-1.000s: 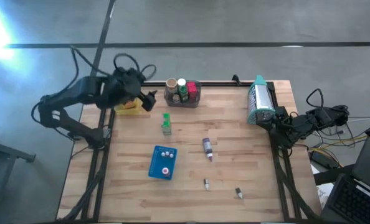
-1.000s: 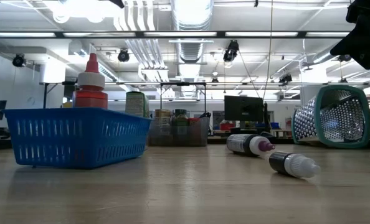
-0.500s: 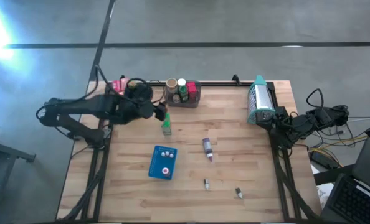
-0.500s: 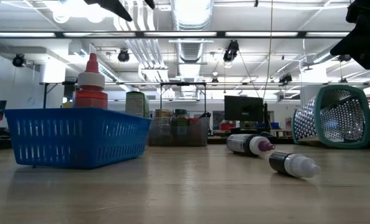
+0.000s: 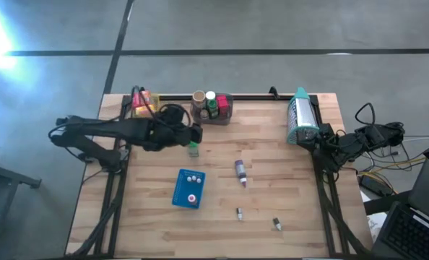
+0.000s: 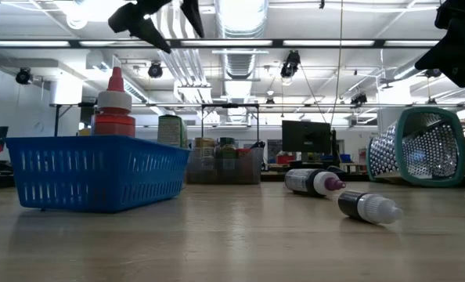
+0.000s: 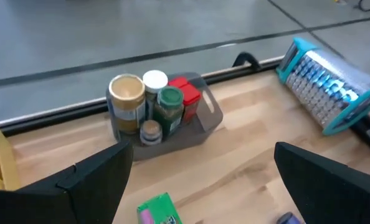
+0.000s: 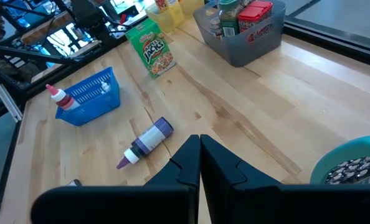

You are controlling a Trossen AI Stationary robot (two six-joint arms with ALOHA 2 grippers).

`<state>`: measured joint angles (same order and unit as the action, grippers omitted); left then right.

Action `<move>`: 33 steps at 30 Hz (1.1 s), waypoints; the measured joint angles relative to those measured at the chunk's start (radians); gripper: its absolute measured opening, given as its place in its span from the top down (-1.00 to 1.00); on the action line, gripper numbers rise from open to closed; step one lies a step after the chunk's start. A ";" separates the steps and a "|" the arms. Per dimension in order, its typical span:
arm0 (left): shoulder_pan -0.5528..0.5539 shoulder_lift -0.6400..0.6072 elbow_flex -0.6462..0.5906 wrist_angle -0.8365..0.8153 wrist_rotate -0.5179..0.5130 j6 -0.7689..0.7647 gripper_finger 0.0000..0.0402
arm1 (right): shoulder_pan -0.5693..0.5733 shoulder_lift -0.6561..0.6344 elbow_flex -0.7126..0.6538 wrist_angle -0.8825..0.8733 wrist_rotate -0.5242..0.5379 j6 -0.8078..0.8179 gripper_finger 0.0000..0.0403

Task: Pick & Place Kitchen Items
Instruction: Put the green cereal box into the yellow bin

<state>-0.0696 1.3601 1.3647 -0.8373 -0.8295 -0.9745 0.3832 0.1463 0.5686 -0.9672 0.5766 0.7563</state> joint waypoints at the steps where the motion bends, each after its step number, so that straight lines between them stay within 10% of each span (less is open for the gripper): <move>1: 0.000 0.015 0.000 0.000 0.001 -0.005 -0.96 | 0.000 0.000 0.000 0.000 0.000 0.000 0.96; 33: 0.002 0.286 0.021 -0.220 0.072 -0.356 -0.96 | 0.000 0.000 0.000 0.000 0.000 0.000 0.96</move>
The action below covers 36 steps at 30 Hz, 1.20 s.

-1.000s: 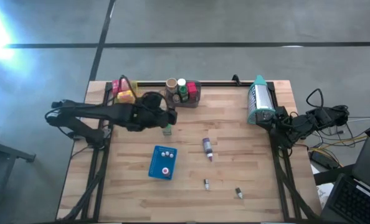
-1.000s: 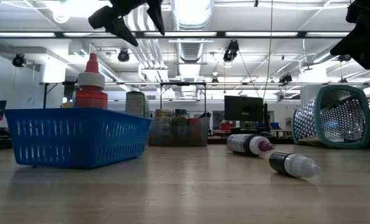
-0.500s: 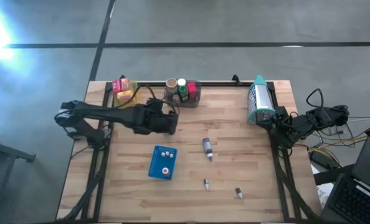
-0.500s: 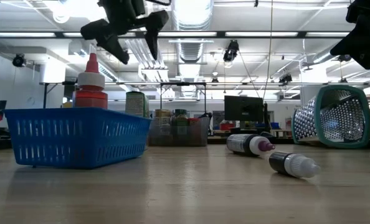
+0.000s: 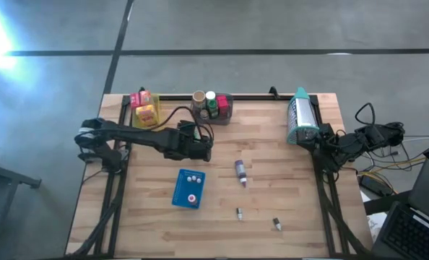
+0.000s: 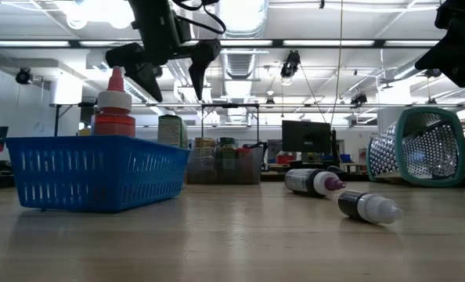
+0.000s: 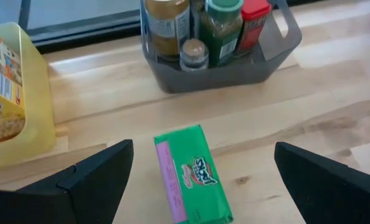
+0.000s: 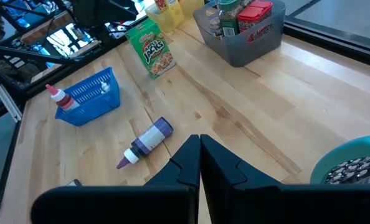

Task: Pick & Place Kitchen Items
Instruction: Put the green cereal box into the yellow bin

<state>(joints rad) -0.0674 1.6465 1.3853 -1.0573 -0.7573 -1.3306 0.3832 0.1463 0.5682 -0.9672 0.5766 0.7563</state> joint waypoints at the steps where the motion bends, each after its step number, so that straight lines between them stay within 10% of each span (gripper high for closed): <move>1: 0.000 0.003 0.000 0.000 0.001 -0.004 -0.96 | 0.000 0.000 0.000 0.000 0.000 0.000 0.96; 36: 0.031 0.034 -0.177 0.173 0.082 -0.081 -0.96 | 0.000 0.000 0.000 0.000 0.000 0.000 0.96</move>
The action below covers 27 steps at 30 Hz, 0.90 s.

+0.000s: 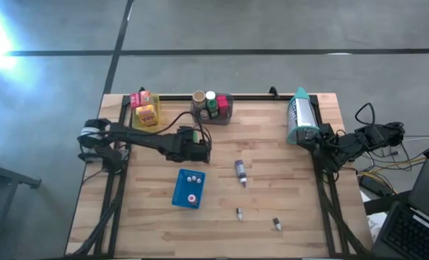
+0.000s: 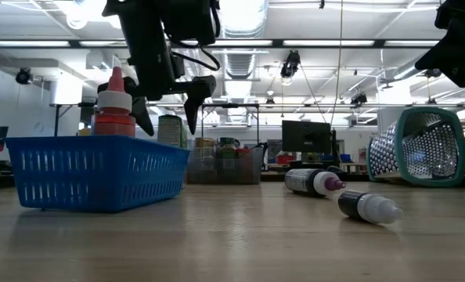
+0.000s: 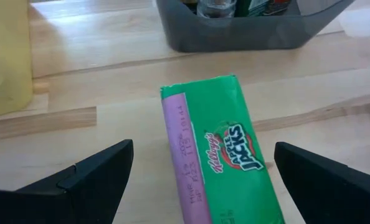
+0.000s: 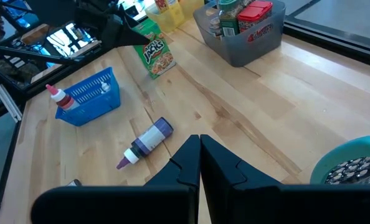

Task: Pick & Place Kitchen Items
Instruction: Put the green cereal box into the yellow bin

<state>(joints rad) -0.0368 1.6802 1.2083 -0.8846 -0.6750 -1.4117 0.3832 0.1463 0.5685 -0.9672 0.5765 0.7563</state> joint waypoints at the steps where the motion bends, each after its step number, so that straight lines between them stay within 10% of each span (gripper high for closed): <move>1: 0.002 0.000 -0.002 0.000 0.000 0.000 -0.96 | 0.000 0.000 0.000 0.000 0.000 0.000 0.96; 27: 0.011 -0.001 -0.003 0.021 -0.004 0.030 -0.65 | 0.000 0.000 0.000 0.000 0.000 0.000 0.96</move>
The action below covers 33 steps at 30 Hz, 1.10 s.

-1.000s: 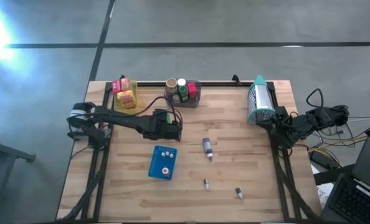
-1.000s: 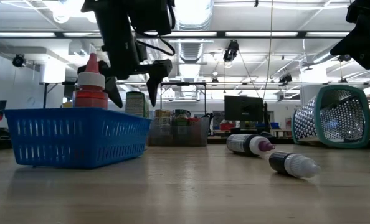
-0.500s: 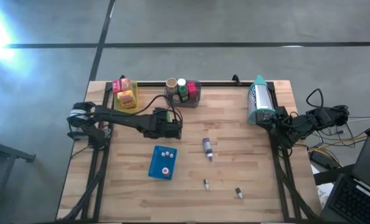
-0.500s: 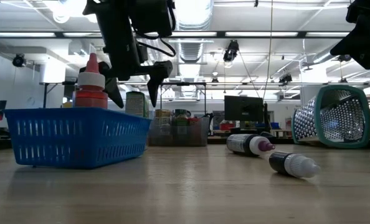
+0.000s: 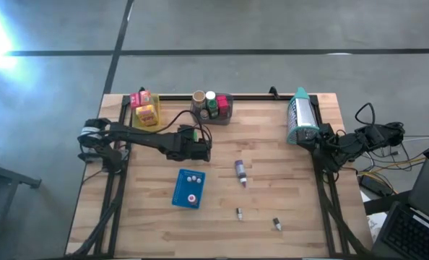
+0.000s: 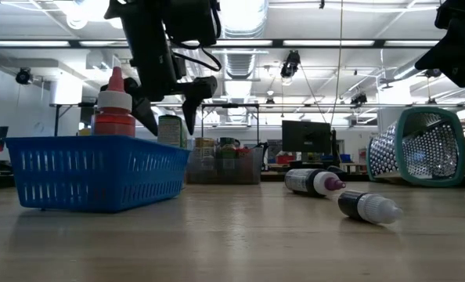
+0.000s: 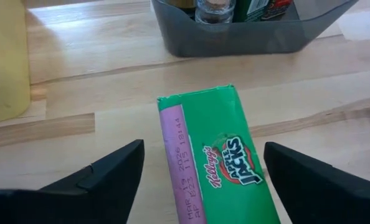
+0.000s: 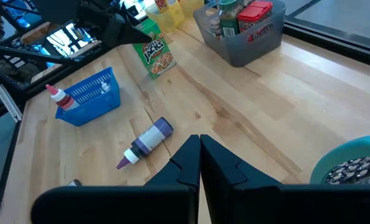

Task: Pick & Place Kitchen Items
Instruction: Put the green cereal box into the yellow bin

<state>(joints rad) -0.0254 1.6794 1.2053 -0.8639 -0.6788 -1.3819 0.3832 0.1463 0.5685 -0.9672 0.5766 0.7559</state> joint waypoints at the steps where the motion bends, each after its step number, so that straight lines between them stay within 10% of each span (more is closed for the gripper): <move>1: 0.000 0.000 0.000 0.000 0.000 0.001 -0.63 | 0.000 0.000 0.000 0.000 0.000 0.000 0.96; 33: 0.000 0.000 0.000 0.000 0.008 0.017 -0.20 | 0.000 0.000 0.000 0.000 0.000 0.000 0.96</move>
<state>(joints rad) -0.0254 1.6794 1.2053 -0.8639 -0.6712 -1.3646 0.3832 0.1463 0.5686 -0.9672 0.5765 0.7559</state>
